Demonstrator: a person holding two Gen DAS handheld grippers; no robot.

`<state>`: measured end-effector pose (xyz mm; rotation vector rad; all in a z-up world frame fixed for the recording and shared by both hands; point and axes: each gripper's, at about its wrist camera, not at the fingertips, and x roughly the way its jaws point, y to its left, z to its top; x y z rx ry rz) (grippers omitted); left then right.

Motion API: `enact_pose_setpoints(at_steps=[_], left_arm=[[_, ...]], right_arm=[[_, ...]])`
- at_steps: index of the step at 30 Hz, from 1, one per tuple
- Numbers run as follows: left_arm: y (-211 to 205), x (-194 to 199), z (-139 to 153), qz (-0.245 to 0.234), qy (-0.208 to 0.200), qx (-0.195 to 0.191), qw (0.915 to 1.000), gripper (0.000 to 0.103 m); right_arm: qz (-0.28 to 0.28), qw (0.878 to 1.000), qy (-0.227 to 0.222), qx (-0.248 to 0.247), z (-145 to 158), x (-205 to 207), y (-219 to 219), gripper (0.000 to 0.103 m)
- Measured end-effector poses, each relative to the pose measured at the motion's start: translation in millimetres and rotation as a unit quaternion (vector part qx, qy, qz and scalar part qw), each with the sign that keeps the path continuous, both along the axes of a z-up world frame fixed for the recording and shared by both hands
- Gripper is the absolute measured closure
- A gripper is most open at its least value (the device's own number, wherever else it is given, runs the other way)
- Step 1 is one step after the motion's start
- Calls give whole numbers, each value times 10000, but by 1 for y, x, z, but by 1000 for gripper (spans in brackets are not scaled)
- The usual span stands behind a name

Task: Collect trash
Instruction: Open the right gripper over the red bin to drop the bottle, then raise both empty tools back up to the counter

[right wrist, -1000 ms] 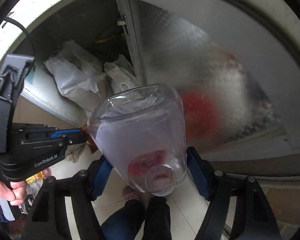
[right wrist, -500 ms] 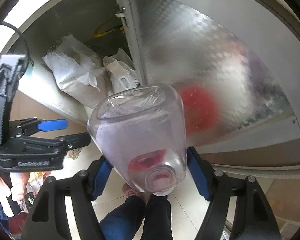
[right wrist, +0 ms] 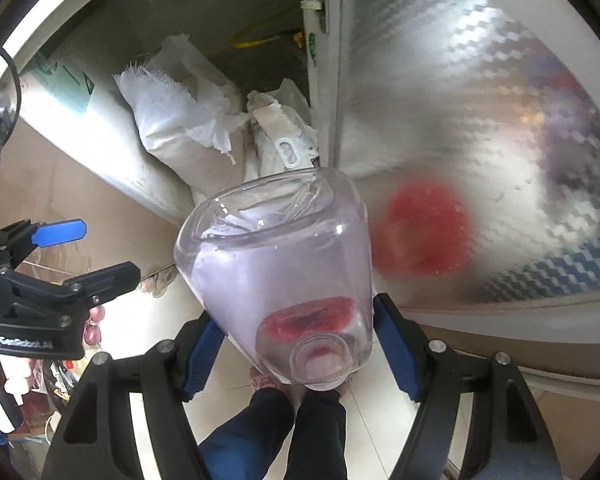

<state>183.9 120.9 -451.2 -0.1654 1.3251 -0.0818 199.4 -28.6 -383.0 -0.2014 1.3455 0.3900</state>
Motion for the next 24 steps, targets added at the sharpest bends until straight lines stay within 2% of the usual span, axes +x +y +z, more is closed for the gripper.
enact_pose_setpoints(at_steps=[6,15,19,24], left_arm=[[6,-1,-9,166,-17,-16,9999,0],[12,-1,-33,305,51,21,9995,0],[13,-3,-32,326,41,136,9994,0],[13,-7,-24,313,-37,308,9990,0]], right_arm=[[112,9999,46,-16,-11,-2,8,32],[266,9995,71,-135,-43,-3,19,32],[337,9992,130,-177,-52,-2,22,14],[290,9995,56,-136,-45,-5,21,4]])
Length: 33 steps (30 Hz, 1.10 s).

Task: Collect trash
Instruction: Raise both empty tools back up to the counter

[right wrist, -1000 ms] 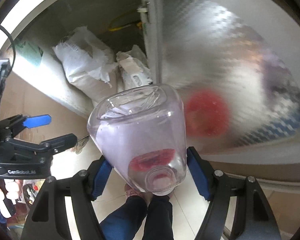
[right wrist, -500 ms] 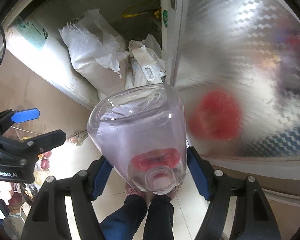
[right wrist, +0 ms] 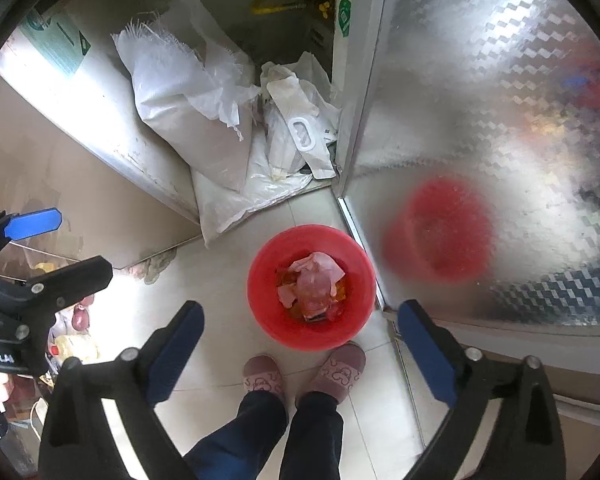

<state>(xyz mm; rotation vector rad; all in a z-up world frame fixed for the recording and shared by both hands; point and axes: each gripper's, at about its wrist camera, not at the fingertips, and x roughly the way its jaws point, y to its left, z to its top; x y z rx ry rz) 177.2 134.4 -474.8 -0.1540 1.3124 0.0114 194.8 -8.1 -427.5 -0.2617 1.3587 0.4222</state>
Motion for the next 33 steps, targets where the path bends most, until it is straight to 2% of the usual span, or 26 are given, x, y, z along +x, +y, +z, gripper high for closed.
enact_pose_setpoints(at_steps=[3,7,11,14,23,29,33], left_arm=[[-1,-3,9,52,-78,204,9997,0],[0,-6,24,132,-39,240,9996,0],[-2,-12,63,152,-165,462,9987,0],[-4,-17,106,217,-341,619,9973,0],[-9,-33,235,330,-942,752,9922,0],[-24,-44,291,338,-1301,778,9879,0],[-40,-57,325,368,-1630,863,9822,0]], right_arm=[[30,10000,-76,-49,8,-4,-1,2],[51,9998,-114,-136,21,-9,0,2],[-21,9997,-153,-186,51,-12,-2,1],[-50,9991,-393,-168,91,-15,-2,1],[-258,9955,-905,-75,213,-28,-15,1],[-359,9921,-1205,50,274,-36,-33,1],[-417,9887,-1428,156,308,-50,-47,1]])
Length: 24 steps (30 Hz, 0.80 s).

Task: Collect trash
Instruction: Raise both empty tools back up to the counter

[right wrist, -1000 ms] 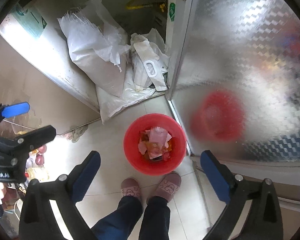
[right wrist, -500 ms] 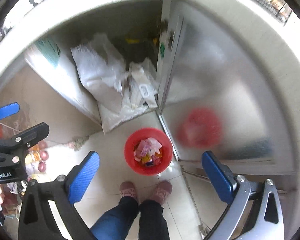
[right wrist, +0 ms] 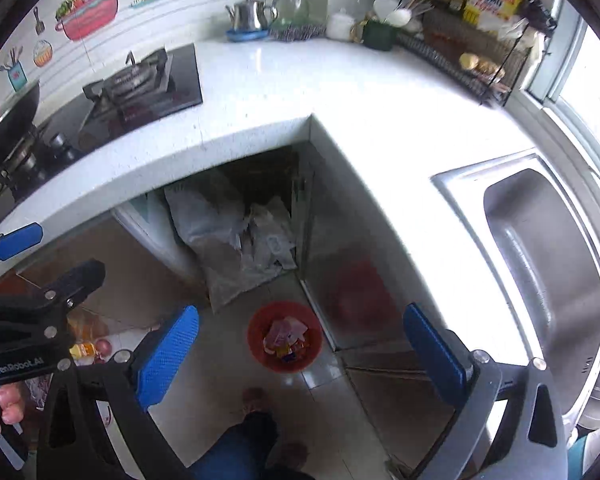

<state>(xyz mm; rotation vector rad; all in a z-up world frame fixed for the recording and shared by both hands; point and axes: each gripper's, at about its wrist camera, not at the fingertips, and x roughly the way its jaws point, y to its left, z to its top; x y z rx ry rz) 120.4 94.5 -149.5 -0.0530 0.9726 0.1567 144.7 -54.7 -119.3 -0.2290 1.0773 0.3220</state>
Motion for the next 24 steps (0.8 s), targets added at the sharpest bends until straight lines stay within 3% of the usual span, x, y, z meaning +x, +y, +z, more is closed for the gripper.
enact_pose_setpoints(at_steps=[6,14,18,24], left_arm=[[-27,-29,40,-32,-527,68,9986,0],[-71,-98,99,-108,-1299,233,9912,0],[-96,-129,121,-164,-1548,481,9866,0],[-118,-163,146,-281,-1834,403,9818,0]], right_arm=[[0,9997,-236,105,34,-24,-25,1],[138,9954,-923,204,90,-81,-62,1],[39,9917,-1238,345,112,-109,-85,1],[-45,9863,-1591,438,136,-136,-108,1]])
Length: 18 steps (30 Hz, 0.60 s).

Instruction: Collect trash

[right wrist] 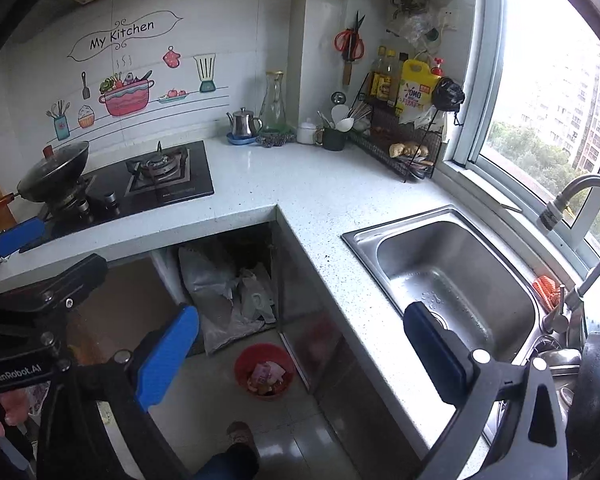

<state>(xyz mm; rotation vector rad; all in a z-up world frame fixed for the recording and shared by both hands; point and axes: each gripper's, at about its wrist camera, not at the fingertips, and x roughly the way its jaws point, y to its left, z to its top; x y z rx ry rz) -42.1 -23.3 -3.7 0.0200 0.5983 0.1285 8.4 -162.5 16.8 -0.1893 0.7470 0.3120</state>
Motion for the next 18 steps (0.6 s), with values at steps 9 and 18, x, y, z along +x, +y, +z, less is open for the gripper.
enact_pose_setpoints(at_steps=[9,18], left_arm=[[-29,-25,10,-282,-114,-92,9995,0],[-40,-31,14,-336,-121,-117,9993,0]], right_arm=[[-76,9992,-371,-140,15,-23,-18,1],[-146,9991,-397,-40,15,-30,-25,1]])
